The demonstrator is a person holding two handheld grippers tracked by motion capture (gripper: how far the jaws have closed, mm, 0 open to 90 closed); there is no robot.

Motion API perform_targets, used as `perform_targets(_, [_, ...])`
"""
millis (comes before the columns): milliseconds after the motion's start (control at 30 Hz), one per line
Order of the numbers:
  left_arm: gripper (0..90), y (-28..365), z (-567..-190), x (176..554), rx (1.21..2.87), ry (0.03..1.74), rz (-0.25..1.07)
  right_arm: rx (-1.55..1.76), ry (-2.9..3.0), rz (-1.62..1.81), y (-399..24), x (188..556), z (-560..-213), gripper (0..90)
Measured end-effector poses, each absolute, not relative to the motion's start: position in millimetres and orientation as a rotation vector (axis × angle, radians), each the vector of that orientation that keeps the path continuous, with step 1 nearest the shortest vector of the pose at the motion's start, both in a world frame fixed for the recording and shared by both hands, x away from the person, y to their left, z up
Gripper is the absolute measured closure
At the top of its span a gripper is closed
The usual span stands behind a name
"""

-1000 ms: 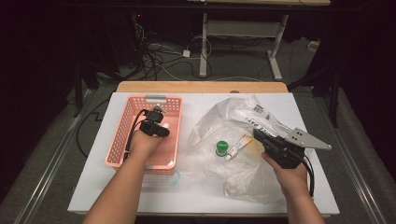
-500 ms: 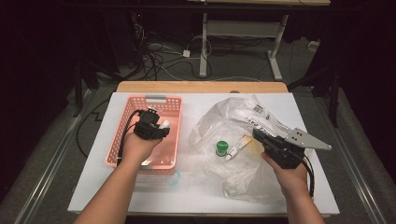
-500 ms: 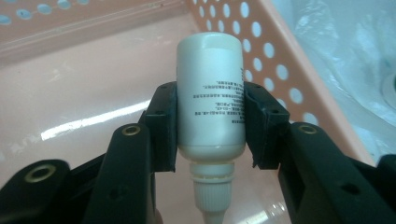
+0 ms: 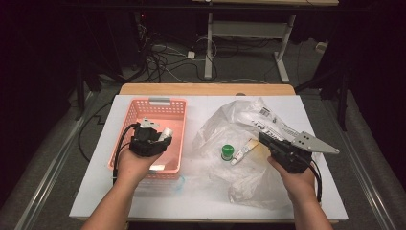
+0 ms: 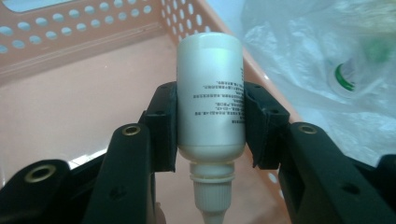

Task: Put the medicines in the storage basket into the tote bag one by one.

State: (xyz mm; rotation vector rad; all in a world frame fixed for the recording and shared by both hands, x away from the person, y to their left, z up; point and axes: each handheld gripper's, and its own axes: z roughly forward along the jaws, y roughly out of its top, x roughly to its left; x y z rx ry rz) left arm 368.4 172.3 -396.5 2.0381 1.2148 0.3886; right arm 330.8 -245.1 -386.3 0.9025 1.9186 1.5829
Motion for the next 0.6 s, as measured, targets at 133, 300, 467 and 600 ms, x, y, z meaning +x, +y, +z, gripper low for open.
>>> perform_targets(133, [58.4, 168.4, -394.9, 355.7, 2.027, 1.165, 0.381, 0.902, 1.925, 1.577, -243.5, 331.0, -387.5, 90.0])
perform_targets(300, [58.4, 160.8, -392.2, 341.9, 1.988, 1.106, 0.344, 0.905, 1.926, 1.575, -242.5, 331.0, -388.0, 90.0])
perform_targets(467, [58.4, 147.0, -388.8, 329.1, 1.998, 1.033, 0.331, 0.9, 1.929, 1.573, -242.2, 331.3, -388.7, 90.0])
perform_targets(600, [58.4, 130.4, -388.7, 320.0, 2.017, 0.967, 0.304, 0.9, 1.928, 1.575, -242.4, 331.2, -388.5, 90.0])
